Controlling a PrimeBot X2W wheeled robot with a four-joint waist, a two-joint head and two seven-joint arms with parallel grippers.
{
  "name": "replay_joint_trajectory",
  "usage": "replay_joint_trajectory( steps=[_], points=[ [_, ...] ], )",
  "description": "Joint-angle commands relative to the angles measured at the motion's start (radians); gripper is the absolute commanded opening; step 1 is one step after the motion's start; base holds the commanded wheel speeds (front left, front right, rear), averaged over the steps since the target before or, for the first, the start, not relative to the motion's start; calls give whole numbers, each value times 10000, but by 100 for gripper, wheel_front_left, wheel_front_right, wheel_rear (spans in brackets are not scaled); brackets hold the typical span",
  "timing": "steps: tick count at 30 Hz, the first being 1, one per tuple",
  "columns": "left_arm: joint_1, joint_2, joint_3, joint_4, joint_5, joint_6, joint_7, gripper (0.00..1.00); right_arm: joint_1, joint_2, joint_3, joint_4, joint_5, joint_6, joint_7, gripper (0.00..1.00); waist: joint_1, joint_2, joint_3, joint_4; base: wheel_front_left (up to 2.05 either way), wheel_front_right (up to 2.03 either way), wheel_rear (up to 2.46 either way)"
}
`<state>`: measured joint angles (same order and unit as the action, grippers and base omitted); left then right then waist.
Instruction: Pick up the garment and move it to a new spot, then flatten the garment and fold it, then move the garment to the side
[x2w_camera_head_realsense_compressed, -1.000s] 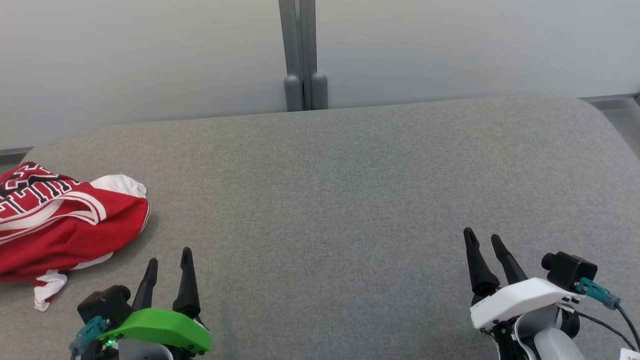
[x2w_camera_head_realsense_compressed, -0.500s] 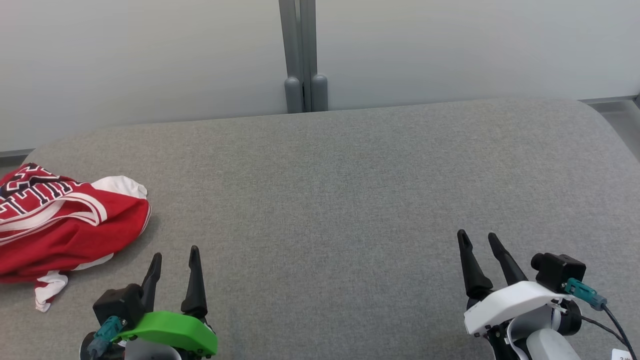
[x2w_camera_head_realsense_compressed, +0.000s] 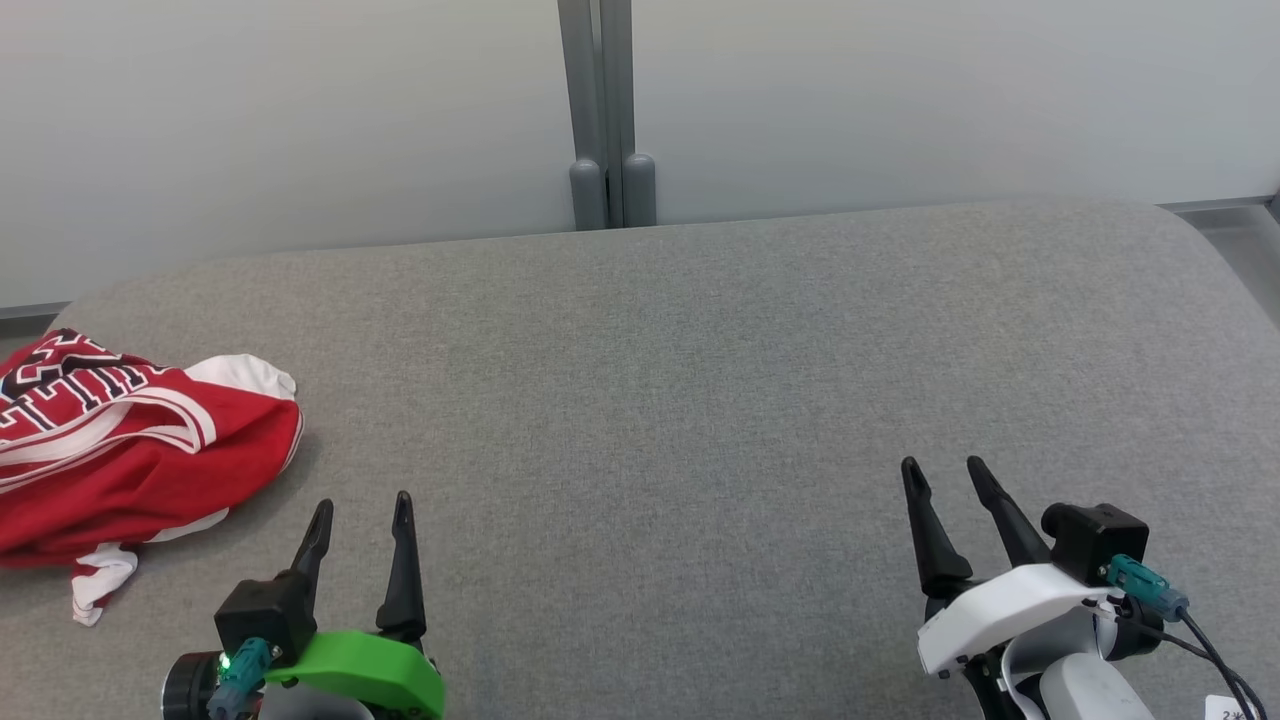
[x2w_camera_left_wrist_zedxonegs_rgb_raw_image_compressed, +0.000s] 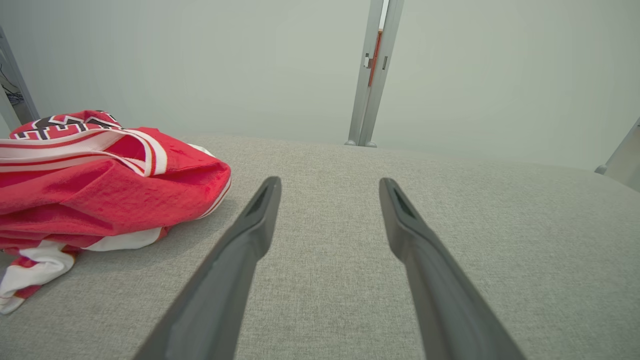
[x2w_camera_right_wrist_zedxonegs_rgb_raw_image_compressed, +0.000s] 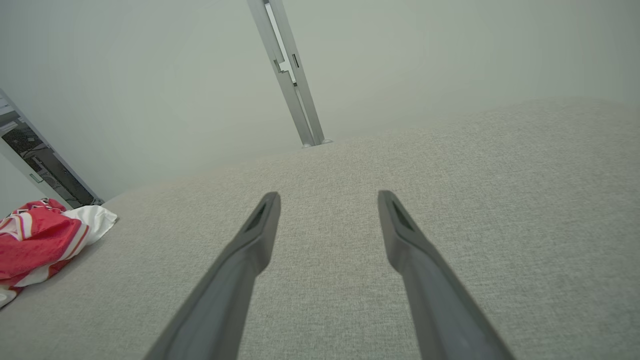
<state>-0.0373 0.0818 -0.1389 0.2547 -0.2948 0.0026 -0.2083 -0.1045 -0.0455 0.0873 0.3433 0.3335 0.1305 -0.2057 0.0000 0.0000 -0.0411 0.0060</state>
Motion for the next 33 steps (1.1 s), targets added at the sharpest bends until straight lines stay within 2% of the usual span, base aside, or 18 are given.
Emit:
replay_joint_trajectory(
  steps=[1,23,28,33],
  points=[
    [84,18,-18,-58,264,-26,-92,100,-107,-55,30,4,-249,3,-127,100,0,0,-9,-1,0,0,0],
    [241,-176,96,44,1673,-193,-515,100,-87,-66,214,111,-1709,2,-535,100,0,0,-118,32,0,0,0],
    [274,-227,263,191,1451,-290,-605,100,-65,-69,232,76,-1917,2,-626,100,0,0,-141,43,0,0,0],
    [211,-290,474,385,754,-448,-563,100,23,-66,163,-113,-1434,2,-602,100,0,0,-134,59,0,0,0]
  ],
)
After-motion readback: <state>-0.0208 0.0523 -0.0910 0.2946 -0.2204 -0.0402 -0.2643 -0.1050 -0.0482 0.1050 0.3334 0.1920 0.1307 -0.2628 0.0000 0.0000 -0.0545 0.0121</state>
